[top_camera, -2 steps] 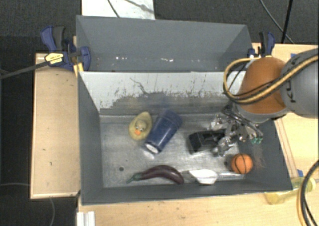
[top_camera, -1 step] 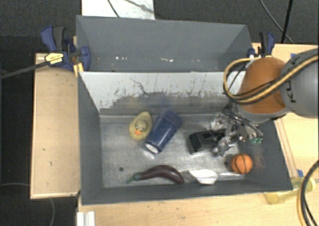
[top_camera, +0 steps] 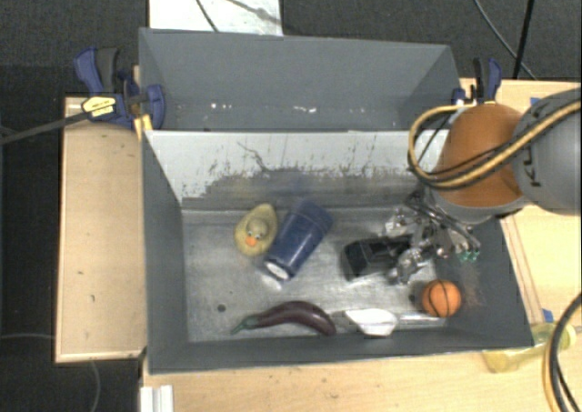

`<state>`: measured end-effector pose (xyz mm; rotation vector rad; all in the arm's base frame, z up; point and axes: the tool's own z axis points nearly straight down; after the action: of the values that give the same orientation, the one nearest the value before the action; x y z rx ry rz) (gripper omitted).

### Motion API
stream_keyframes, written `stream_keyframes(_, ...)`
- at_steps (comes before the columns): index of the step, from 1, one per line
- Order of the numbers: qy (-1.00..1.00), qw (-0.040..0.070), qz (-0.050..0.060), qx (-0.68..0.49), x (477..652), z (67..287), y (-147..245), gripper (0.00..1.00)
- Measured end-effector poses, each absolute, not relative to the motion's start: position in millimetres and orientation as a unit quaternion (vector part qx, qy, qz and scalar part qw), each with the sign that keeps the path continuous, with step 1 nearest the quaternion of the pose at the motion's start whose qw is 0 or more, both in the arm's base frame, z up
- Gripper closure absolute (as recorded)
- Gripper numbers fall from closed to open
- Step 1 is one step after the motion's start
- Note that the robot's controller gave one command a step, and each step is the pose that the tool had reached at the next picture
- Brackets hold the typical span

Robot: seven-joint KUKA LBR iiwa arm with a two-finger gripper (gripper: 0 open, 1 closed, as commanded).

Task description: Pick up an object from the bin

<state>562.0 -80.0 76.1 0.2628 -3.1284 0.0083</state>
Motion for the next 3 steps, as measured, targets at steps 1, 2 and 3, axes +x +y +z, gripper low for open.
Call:
stream_keyframes(1, -0.997, 0.0, 0.001, 0.083, 561.9, 77.9, -79.6, 1.0)
stream_keyframes(2, -0.997, 0.0, 0.0, 0.084, 561.4, 79.0, -78.8, 1.0)
stream_keyframes(3, -0.996, 0.0, 0.0, 0.084, 561.1, 80.7, -78.6, 1.0)
